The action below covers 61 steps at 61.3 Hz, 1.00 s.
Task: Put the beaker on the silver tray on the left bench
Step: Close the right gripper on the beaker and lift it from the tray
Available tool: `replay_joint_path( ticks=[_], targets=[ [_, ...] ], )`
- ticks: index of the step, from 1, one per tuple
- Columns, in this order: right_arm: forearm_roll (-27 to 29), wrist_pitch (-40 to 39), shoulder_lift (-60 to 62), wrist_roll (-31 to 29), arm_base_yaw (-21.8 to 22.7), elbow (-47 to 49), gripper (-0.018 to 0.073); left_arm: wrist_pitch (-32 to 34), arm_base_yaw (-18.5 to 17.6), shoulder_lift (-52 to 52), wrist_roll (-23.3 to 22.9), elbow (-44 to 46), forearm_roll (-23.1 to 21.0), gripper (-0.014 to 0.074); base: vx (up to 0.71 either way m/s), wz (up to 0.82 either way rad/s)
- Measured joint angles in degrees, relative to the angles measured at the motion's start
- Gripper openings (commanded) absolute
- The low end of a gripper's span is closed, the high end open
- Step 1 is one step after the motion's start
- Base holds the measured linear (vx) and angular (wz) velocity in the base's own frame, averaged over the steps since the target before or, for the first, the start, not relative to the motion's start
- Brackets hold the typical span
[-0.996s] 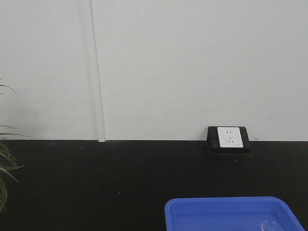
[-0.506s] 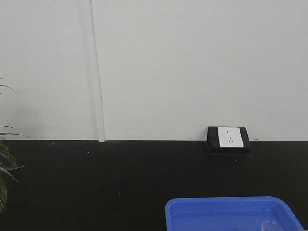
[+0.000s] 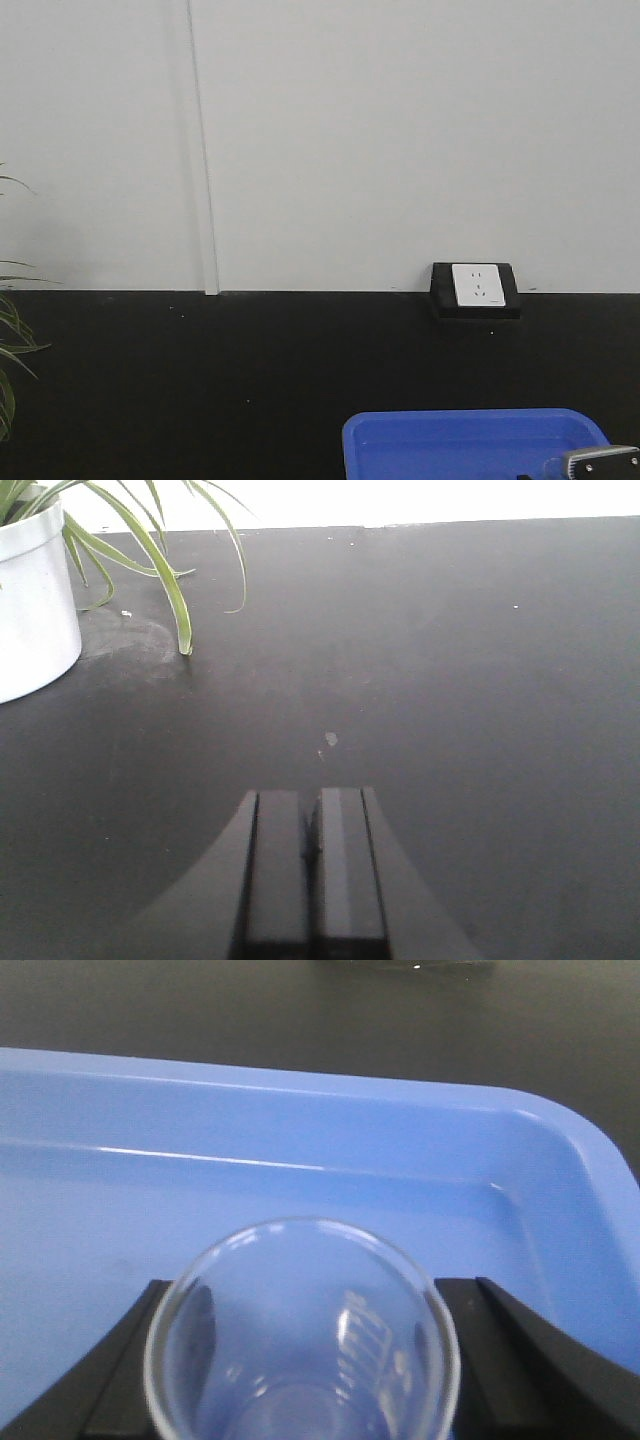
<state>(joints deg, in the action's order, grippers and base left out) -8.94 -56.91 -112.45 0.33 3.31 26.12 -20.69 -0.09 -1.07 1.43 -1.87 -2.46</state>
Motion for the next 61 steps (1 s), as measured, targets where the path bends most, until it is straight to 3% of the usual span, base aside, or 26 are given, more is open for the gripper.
replay_joint_path(
  ticks=[11, 22, 30, 39, 49, 61],
  targets=[
    [-0.26, 0.21, -2.01, 0.00, 0.00, 1.68, 0.0410, 0.00, 0.00, 0.00, 0.00, 0.00, 0.00, 0.0001, 0.00, 0.00],
    [-2.31, 0.44, -1.96, 0.37, 0.00, 1.74, 0.0160, 0.00, 0.00, 0.00, 0.00, 0.00, 0.00, 0.0001, 0.00, 0.00],
    [-8.14, 2.75, 0.99, 3.07, 0.00, 1.74, -0.0020, 0.00, 0.00, 0.00, 0.00, 0.00, 0.00, 0.0001, 0.00, 0.00],
    [-18.86, 8.33, 7.89, 8.51, 0.00, 1.74, -0.0015, 0.00, 0.00, 0.00, 0.00, 0.00, 0.00, 0.0001, 0.00, 0.00],
    [-30.95, 16.32, 18.55, 19.69, 0.00, 1.69, -0.0015, 0.00, 0.00, 0.00, 0.00, 0.00, 0.00, 0.0001, 0.00, 0.00],
    [-38.93, 18.16, 31.89, 32.70, 0.00, 1.69, -0.0015, 0.00, 0.00, 0.00, 0.00, 0.00, 0.00, 0.0001, 0.00, 0.00]
  ],
)
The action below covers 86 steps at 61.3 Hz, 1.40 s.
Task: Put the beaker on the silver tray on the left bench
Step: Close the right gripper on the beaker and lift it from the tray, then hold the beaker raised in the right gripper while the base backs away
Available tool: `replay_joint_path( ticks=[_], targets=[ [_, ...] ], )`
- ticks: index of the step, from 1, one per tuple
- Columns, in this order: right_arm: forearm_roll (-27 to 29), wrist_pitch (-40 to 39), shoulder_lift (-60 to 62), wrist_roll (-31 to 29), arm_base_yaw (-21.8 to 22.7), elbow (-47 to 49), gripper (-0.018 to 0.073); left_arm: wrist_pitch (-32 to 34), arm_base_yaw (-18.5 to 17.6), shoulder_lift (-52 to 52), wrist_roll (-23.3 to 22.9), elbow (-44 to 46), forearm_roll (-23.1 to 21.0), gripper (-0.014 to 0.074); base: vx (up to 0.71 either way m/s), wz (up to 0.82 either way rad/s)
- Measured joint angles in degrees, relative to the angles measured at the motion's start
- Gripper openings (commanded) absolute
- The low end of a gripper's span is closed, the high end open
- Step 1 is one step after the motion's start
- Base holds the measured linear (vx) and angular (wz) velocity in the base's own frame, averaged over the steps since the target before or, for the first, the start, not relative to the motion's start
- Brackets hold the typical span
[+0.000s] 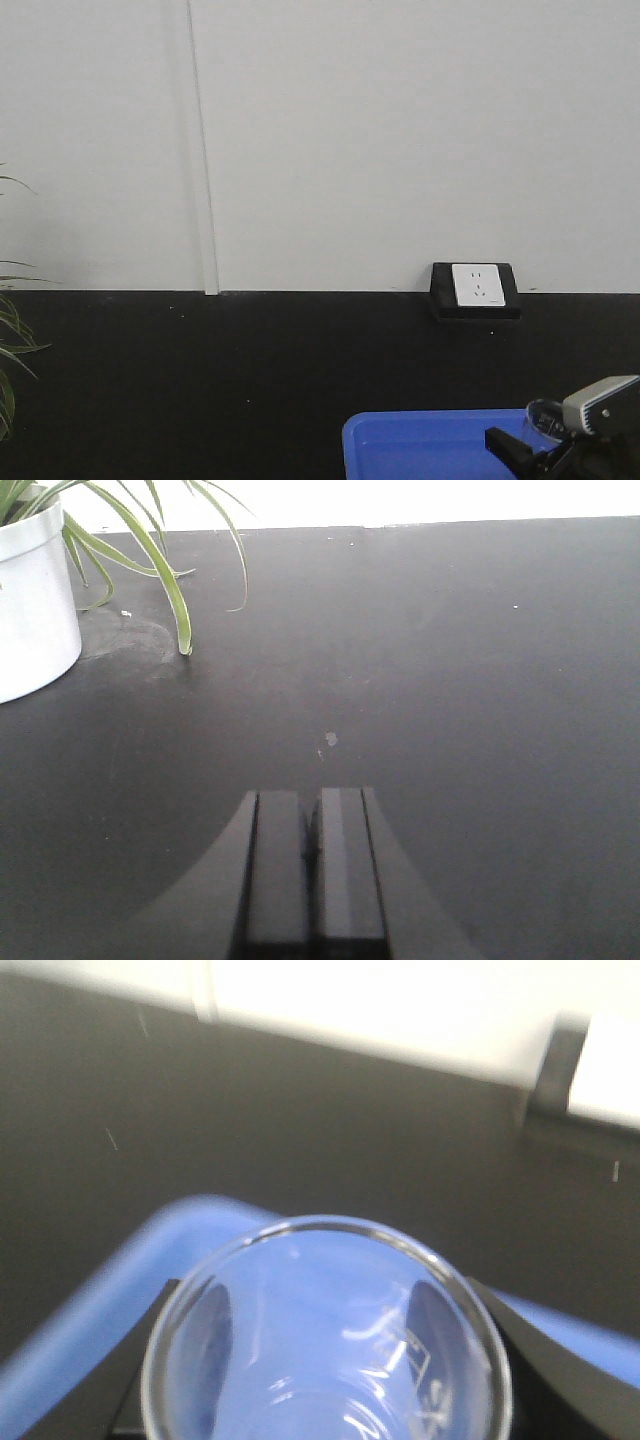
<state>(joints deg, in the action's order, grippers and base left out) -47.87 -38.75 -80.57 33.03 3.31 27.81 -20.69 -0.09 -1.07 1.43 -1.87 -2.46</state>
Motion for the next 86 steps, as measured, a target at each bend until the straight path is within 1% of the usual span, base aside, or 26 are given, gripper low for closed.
replay_joint_path(
  ticks=[6, 9, 14, 19, 23, 28, 32, 40, 49, 55, 66, 86],
  targets=[
    [-5.10, 1.04, 5.65, 7.15, 0.00, 1.10, -0.0015, 0.00, 0.00, 0.00, 0.00, 0.00, 0.00, 0.0001, 0.00, 0.00],
    [-9.99, 1.74, 7.84, 11.61, 0.00, 2.59, -0.0015, 0.00, 0.00, 0.00, 0.00, 0.00, 0.00, 0.0001, 0.00, 0.00],
    [-18.70, 1.90, 10.90, 21.27, 0.00, 6.73, -0.0015, 0.00, 0.00, 0.00, 0.00, 0.00, 0.00, 0.0001, 0.00, 0.00],
    [-27.73, 0.31, 12.42, 30.68, 0.00, 11.43, -0.0015, 0.00, 0.00, 0.00, 0.00, 0.00, 0.00, 0.0001, 0.00, 0.00],
    [-33.36, -2.08, 12.74, 37.66, 0.00, 15.28, -0.0015, 0.00, 0.00, 0.00, 0.00, 0.00, 0.00, 0.0001, 0.00, 0.00],
    [-37.90, -4.74, 12.74, 43.34, -0.61, 18.81, -0.0015, 0.00, 0.00, 0.00, 0.00, 0.00, 0.00, 0.0001, 0.00, 0.00],
    [-40.21, -4.83, 12.68, 46.36, -2.66, 21.16, -0.0015, 0.00, 0.00, 0.00, 0.00, 0.00, 0.00, 0.0001, 0.00, 0.00],
    [-41.11, -2.68, 11.81, 48.02, -10.72, 23.34, -0.0014, 0.00, 0.00, 0.00, 0.00, 0.00, 0.00, 0.0001, 0.00, 0.00],
    [-41.11, 6.39, 10.09, 48.08, -20.31, 23.56, -0.0014, 0.00, 0.00, 0.00, 0.00, 0.00, 0.00, 0.0001, 0.00, 0.00],
    [-41.11, 10.64, 8.61, 48.10, -24.19, 23.56, -0.0014, 0.00, 0.00, 0.00, 0.00, 0.00, 0.00, 0.0001, 0.00, 0.00],
    [-41.06, 11.80, 5.89, 48.10, -27.61, 23.56, -0.0014, 0.00, 0.00, 0.00, 0.00, 0.00, 0.00, 0.0001, 0.00, 0.00],
    [-41.06, 11.55, 4.55, 48.14, -27.74, 23.56, -0.0014, 0.00, 0.00, 0.00, 0.00, 0.00, 0.00, 0.0001, 0.00, 0.00]
  ],
)
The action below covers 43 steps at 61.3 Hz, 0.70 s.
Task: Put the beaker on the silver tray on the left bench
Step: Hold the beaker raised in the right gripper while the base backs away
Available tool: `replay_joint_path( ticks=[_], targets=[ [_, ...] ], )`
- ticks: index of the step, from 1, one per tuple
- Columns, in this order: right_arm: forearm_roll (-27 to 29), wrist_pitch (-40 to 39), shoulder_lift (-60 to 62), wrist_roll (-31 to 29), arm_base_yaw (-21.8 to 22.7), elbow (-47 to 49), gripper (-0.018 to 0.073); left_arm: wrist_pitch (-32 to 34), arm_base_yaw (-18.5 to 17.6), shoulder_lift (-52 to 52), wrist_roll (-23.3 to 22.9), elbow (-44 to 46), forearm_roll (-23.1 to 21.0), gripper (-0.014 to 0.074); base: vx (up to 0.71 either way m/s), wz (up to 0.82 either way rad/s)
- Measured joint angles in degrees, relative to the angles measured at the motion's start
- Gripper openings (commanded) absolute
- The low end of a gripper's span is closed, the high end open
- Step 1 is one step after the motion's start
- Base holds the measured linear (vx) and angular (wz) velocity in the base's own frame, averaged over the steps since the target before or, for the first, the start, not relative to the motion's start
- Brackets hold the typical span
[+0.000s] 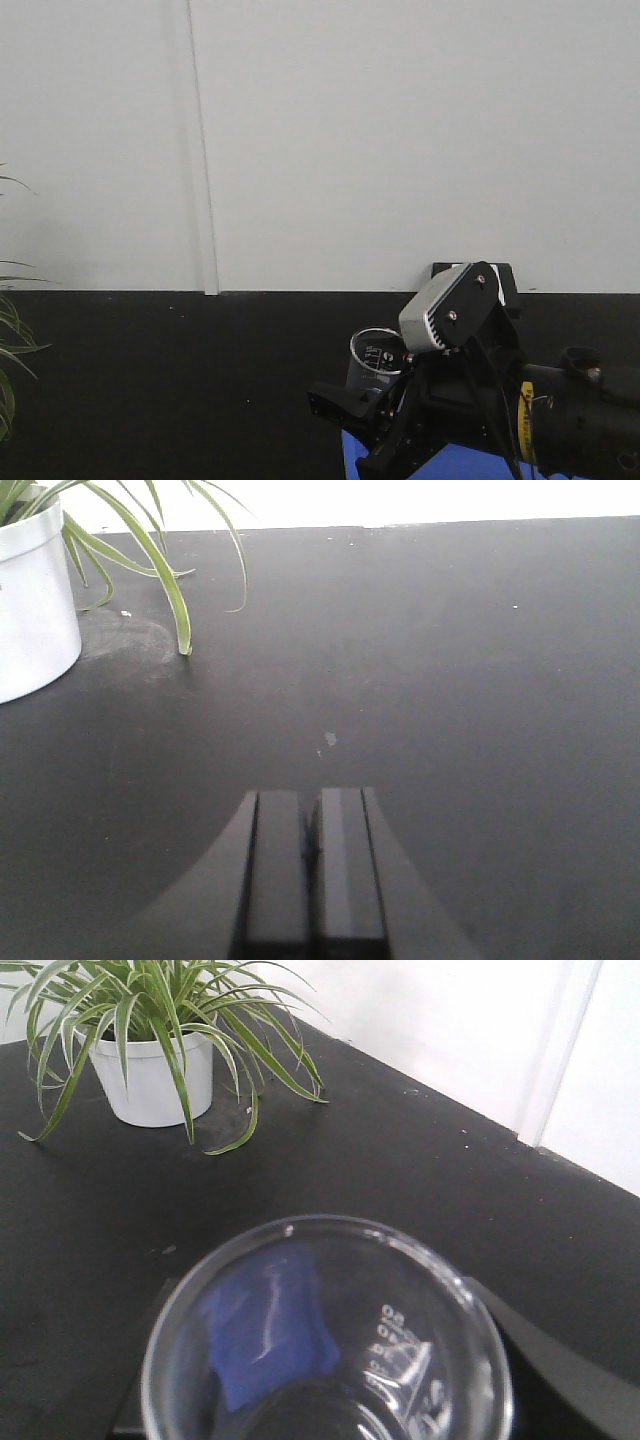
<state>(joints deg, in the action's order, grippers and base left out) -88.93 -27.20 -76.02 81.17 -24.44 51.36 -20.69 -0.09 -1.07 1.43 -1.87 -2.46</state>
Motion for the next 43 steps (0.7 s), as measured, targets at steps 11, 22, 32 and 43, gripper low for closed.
replay_joint_path(
  ticks=[11, 22, 32, 43],
  targets=[
    [0.00, -0.11, 0.00, 0.00, 0.00, 0.00, -0.0014, 0.00, 0.00, 0.00, 0.00, 0.00, 0.00, 0.0001, 0.00, 0.00],
    [0.00, -0.11, 0.00, 0.00, 0.00, 0.00, -0.0014, 0.00, 0.00, 0.00, 0.00, 0.00, 0.00, 0.0001, 0.00, 0.00],
    [0.00, -0.11, 0.00, 0.00, 0.00, 0.00, -0.0014, 0.00, 0.00, 0.00, 0.00, 0.00, 0.00, 0.0001, 0.00, 0.00],
    [0.00, -0.11, 0.00, 0.00, 0.00, 0.00, -0.0011, 0.00, 0.00, 0.00, 0.00, 0.00, 0.00, 0.0001, 0.00, 0.00]
  ],
)
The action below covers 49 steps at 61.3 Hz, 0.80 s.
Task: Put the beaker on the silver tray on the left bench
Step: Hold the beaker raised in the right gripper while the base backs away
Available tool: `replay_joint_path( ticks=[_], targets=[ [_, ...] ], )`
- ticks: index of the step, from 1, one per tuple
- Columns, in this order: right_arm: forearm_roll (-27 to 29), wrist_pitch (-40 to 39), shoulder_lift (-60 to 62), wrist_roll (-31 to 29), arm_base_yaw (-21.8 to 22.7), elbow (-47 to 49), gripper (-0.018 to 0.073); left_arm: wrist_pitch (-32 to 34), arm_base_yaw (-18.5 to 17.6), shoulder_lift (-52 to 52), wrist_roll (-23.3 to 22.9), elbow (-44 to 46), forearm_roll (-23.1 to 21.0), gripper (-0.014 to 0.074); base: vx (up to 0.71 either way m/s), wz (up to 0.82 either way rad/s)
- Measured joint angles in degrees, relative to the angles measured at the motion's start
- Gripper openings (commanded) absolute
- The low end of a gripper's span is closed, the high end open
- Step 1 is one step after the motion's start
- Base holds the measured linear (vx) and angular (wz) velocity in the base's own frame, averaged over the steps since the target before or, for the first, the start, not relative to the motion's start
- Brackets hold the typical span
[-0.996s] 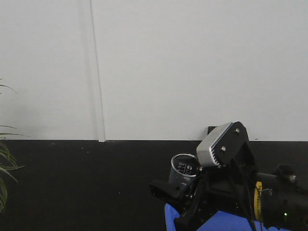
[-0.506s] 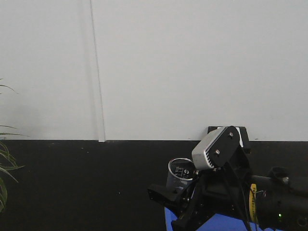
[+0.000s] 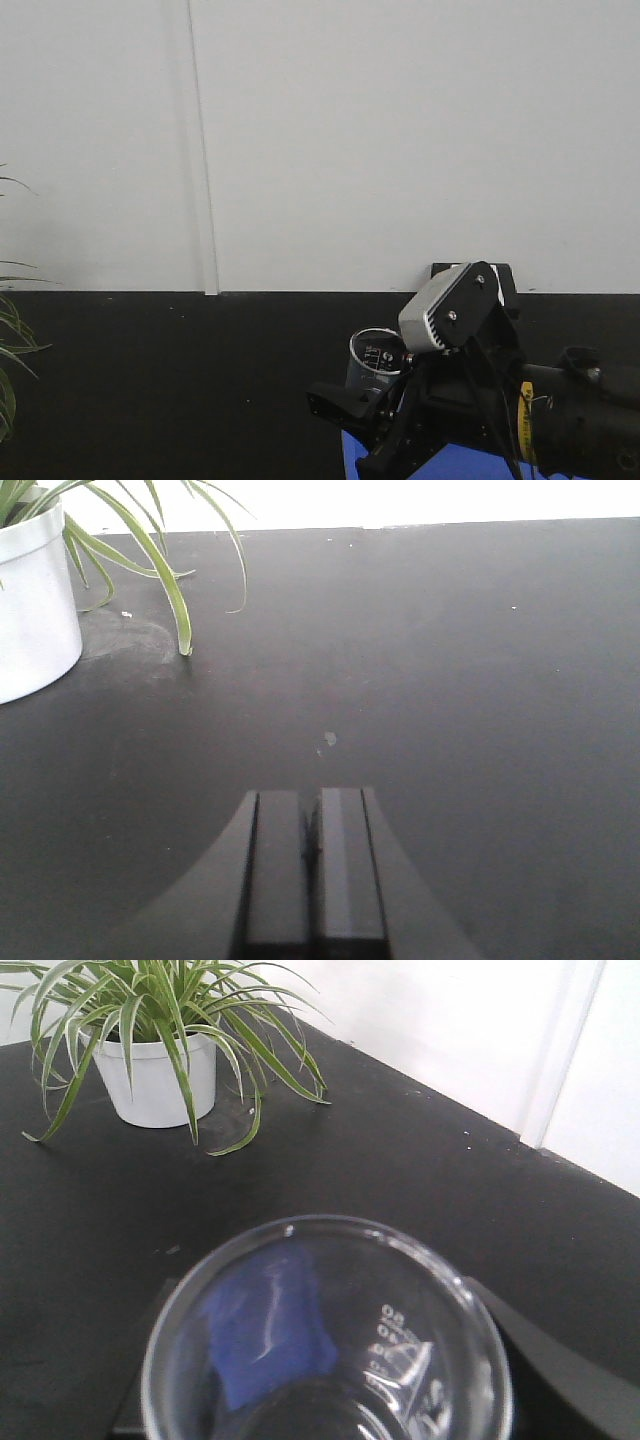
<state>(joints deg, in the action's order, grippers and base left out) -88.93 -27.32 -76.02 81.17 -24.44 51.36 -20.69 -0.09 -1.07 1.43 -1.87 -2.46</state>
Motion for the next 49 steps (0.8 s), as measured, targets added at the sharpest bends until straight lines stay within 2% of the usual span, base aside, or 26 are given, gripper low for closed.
replay_joint_path(
  ticks=[23, 49],
  targets=[
    [0.00, -0.01, 0.00, 0.00, 0.00, 0.00, -0.0011, 0.00, 0.00, 0.00, 0.00, 0.00, 0.00, 0.0001, -0.08, -0.01],
    [0.00, -0.07, 0.00, 0.00, 0.00, 0.00, -0.0011, 0.00, 0.00, 0.00, 0.00, 0.00, 0.00, 0.0001, -0.26, 0.02]
  ],
)
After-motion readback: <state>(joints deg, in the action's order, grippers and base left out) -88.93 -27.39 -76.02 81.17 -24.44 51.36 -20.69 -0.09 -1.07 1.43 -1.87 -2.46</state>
